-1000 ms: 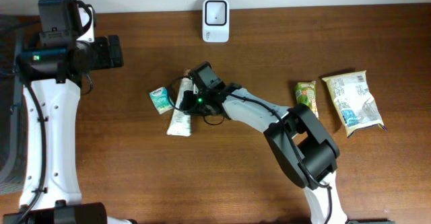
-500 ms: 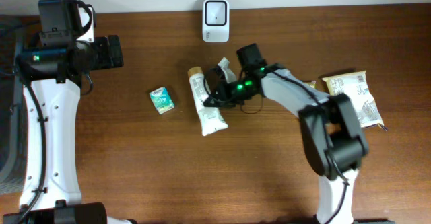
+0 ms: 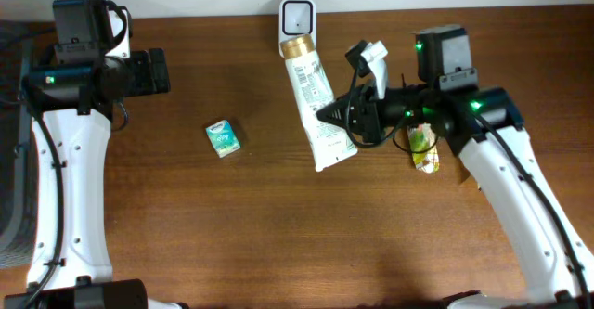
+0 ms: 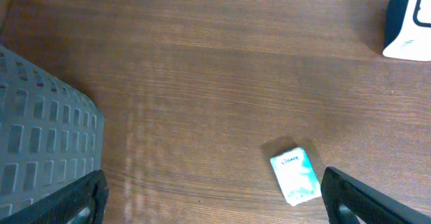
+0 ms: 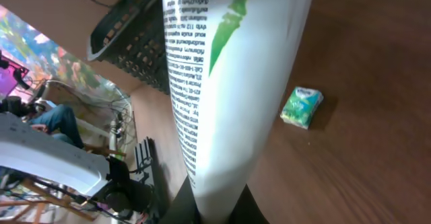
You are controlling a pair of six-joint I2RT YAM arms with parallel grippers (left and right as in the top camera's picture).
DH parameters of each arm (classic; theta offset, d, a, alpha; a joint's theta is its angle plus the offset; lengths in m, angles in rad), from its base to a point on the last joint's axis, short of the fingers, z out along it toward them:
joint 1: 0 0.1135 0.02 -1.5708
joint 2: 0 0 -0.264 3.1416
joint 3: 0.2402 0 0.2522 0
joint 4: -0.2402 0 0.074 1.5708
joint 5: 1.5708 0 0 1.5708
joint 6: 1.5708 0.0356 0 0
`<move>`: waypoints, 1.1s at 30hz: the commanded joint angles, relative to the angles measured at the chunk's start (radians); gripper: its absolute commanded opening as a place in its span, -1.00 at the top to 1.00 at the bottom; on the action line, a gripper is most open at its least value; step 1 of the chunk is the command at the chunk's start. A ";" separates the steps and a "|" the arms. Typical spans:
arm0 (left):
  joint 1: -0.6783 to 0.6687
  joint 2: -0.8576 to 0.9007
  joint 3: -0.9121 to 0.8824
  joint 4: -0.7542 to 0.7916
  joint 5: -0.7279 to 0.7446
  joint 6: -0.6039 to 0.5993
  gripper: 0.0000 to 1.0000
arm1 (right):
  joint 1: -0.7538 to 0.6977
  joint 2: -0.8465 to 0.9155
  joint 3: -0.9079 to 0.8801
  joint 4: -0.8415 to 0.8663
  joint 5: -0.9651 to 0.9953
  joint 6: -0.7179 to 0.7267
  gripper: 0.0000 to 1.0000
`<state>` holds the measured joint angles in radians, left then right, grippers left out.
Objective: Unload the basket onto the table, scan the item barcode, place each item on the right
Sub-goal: 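Lift the white tube and hold its barcode to the scanner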
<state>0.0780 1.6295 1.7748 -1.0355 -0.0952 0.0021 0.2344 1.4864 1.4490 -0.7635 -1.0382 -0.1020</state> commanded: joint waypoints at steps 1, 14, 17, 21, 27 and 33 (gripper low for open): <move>0.002 -0.016 0.003 0.001 -0.007 -0.010 -0.98 | 0.000 -0.042 0.018 0.007 -0.050 -0.017 0.92; 0.002 -0.016 0.003 0.001 -0.007 -0.010 -0.98 | 0.040 0.132 0.458 -0.212 0.551 0.130 0.92; 0.002 -0.016 0.003 0.001 -0.007 -0.010 -0.98 | 0.100 0.337 0.767 -0.349 0.742 0.081 0.92; 0.002 -0.016 0.003 0.001 -0.007 -0.010 -0.98 | 0.150 0.553 0.969 -0.319 0.982 0.017 0.92; 0.002 -0.016 0.003 0.001 -0.007 -0.010 -0.98 | 0.173 0.767 0.967 -0.077 1.316 -0.043 0.92; 0.002 -0.016 0.003 0.001 -0.007 -0.010 -0.98 | 0.176 0.927 0.967 0.073 1.429 -0.188 0.92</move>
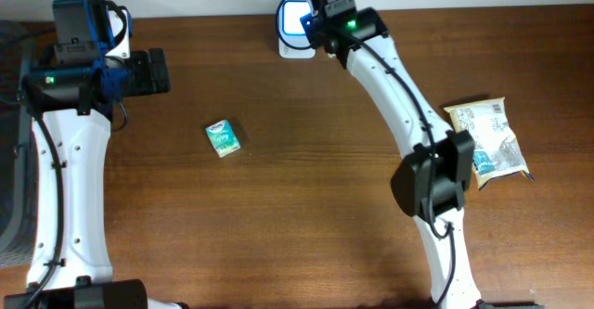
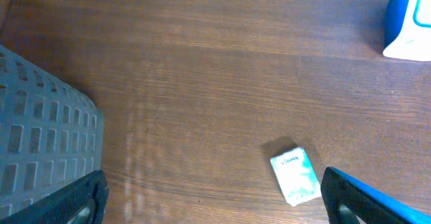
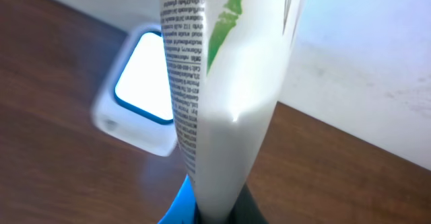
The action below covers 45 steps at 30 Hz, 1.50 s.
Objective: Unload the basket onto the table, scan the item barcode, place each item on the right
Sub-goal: 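Lift the white tube and hold its barcode to the scanner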
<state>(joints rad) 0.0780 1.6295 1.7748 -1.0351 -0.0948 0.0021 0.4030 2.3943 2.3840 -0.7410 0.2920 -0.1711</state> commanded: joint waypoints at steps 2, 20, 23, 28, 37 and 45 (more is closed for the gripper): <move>0.002 -0.016 0.003 0.001 -0.008 -0.010 -0.98 | 0.013 0.042 0.032 0.097 0.161 -0.206 0.92; 0.002 -0.016 0.003 0.001 -0.007 -0.010 -0.98 | 0.080 0.211 0.014 0.313 0.449 -0.513 0.92; 0.002 -0.016 0.003 0.001 -0.008 -0.010 -0.98 | 0.082 0.235 0.007 0.331 0.462 -0.512 0.92; 0.002 -0.016 0.003 0.001 -0.007 -0.010 -0.98 | 0.090 0.249 0.007 0.373 0.480 -0.513 0.92; 0.002 -0.016 0.003 0.001 -0.007 -0.010 -0.98 | 0.156 0.212 0.008 0.352 0.502 -0.497 0.92; 0.002 -0.016 0.003 0.001 -0.007 -0.010 -0.98 | 0.246 -0.119 0.008 -0.142 0.303 -0.027 0.92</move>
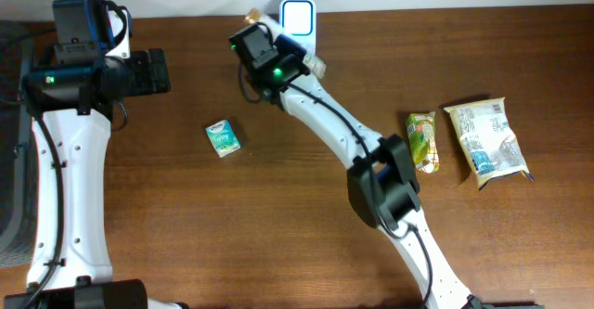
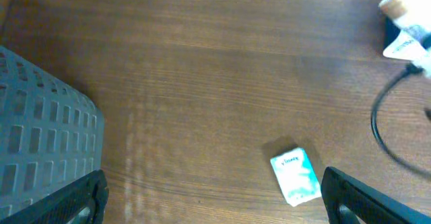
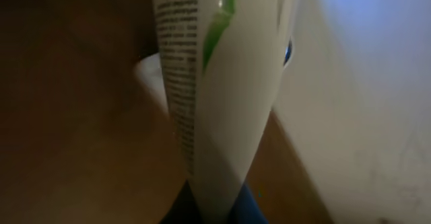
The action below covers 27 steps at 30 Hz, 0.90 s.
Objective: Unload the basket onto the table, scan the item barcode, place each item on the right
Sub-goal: 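Lift the white tube and hold its barcode to the scanner, then move the white tube right and stand it on the table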
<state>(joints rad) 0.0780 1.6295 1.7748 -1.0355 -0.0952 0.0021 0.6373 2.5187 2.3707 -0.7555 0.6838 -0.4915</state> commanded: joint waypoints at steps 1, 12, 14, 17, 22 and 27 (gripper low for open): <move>0.002 -0.016 0.003 0.001 -0.007 -0.010 -0.98 | 0.010 -0.280 0.021 -0.215 -0.153 0.381 0.92; 0.002 -0.016 0.003 0.001 -0.007 -0.010 -0.98 | -0.179 -0.298 -0.220 -0.829 -0.344 0.867 0.92; 0.002 -0.016 0.003 0.001 -0.007 -0.010 -0.98 | -0.208 -0.298 -0.350 -0.796 -0.344 0.867 0.92; 0.002 -0.016 0.003 0.001 -0.007 -0.010 -0.98 | -0.241 -0.298 -0.506 -0.748 -0.344 0.867 0.92; 0.002 -0.016 0.003 0.001 -0.007 -0.010 -0.98 | -0.335 -0.298 -0.688 -0.690 -0.297 0.907 0.92; 0.002 -0.016 0.003 0.001 -0.007 -0.010 -0.98 | -0.467 -0.298 -0.813 -0.536 -0.219 0.915 0.92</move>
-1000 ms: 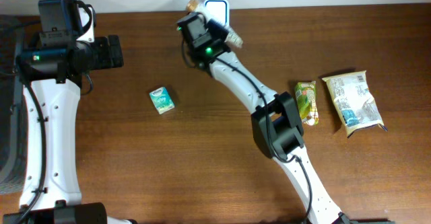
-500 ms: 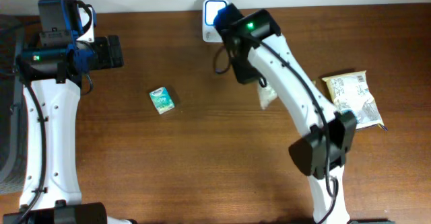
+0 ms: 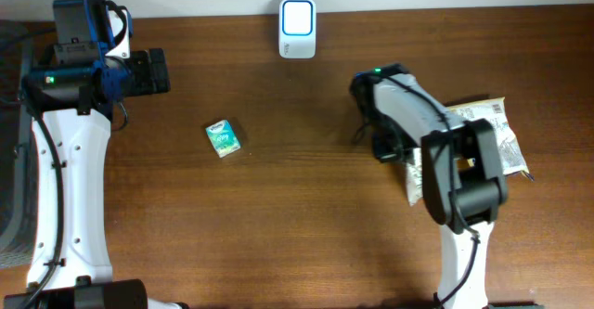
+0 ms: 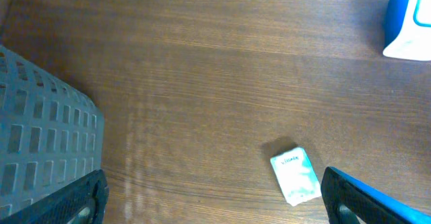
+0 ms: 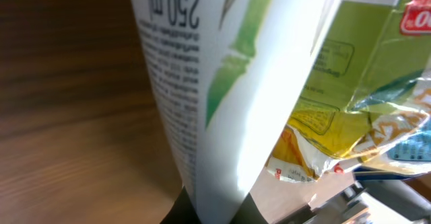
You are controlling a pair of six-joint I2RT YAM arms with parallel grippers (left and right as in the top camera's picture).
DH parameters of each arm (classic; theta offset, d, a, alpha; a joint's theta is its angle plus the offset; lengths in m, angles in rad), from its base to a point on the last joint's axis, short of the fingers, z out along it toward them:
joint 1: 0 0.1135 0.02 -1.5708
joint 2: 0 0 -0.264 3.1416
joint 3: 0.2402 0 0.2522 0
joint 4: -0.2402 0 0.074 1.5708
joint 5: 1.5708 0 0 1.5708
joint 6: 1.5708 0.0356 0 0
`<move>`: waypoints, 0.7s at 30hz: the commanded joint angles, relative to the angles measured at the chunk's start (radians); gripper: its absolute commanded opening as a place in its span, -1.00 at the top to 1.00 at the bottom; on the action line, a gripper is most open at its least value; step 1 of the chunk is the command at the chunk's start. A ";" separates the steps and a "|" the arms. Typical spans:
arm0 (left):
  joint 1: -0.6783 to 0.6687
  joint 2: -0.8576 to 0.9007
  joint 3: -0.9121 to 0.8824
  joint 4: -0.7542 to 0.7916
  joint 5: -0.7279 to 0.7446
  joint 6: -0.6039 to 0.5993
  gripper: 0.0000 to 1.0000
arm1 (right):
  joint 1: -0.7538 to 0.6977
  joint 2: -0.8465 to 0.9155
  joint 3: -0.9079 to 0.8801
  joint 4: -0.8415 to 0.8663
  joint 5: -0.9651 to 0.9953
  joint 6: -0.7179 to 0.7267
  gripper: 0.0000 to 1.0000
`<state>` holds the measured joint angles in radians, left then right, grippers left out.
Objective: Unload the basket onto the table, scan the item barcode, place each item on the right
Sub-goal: 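Move the white tube right and stand it on the table, then reach the right gripper down to the Kleenex tissue pack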
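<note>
My right gripper [image 5: 212, 207] is shut on the lower end of a white tube [image 5: 229, 83] with green leaf print and "250 ml" text. A barcode shows at the tube's top edge. Overhead, the right gripper [image 3: 385, 147] is at the right of the table, far from the white scanner [image 3: 297, 17] at the back edge. The scanner's corner [image 4: 411, 22] shows in the left wrist view. My left gripper [image 4: 212, 204] hangs open over bare wood at the far left, with nothing between its fingers [image 4: 81, 200].
A yellow-green pouch [image 5: 337, 96] lies right under the tube. A larger snack packet [image 3: 492, 147] sits beside the right arm. A small teal box [image 3: 223, 137] lies left of centre, and the teal box [image 4: 294, 177] also shows near my left gripper. A grey basket [image 4: 40, 136] stands at the left edge.
My right gripper, still shut on the tube, was at the scanner by the back edge. It is now at the right side, over the yellow-green pouch. The left arm has not moved.
The tube was first held over the table's middle right, with its cap toward the scanner. Then it stood directly in front of the lit scanner, and was still at the scanner afterwards. Now it is held over the pouches at the right. The left gripper stayed open throughout.
</note>
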<state>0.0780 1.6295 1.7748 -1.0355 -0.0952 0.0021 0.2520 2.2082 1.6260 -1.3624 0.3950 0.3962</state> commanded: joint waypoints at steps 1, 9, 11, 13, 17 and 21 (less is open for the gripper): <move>0.002 -0.016 0.003 0.001 -0.007 -0.010 -0.98 | -0.110 0.013 -0.081 0.095 0.069 0.022 0.92; 0.002 -0.016 0.003 0.001 -0.007 -0.010 -0.98 | -0.228 0.011 0.014 0.114 -0.024 -0.080 0.55; 0.002 -0.016 0.003 0.001 -0.007 -0.010 -0.98 | -0.214 0.008 0.081 0.092 -0.093 -0.146 0.37; 0.002 -0.016 0.003 0.001 -0.007 -0.010 -0.98 | -0.196 0.005 0.148 0.065 -0.151 -0.190 0.21; 0.002 -0.016 0.003 0.001 -0.007 -0.010 -0.98 | -0.118 0.003 0.352 -0.011 -0.339 -0.282 0.03; 0.002 -0.016 0.003 0.001 -0.007 -0.010 -0.98 | -0.024 0.003 0.439 0.015 -0.531 -0.285 -0.21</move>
<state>0.0780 1.6295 1.7748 -1.0355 -0.0948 0.0021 0.1677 2.2116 2.0285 -1.3739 0.0643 0.1406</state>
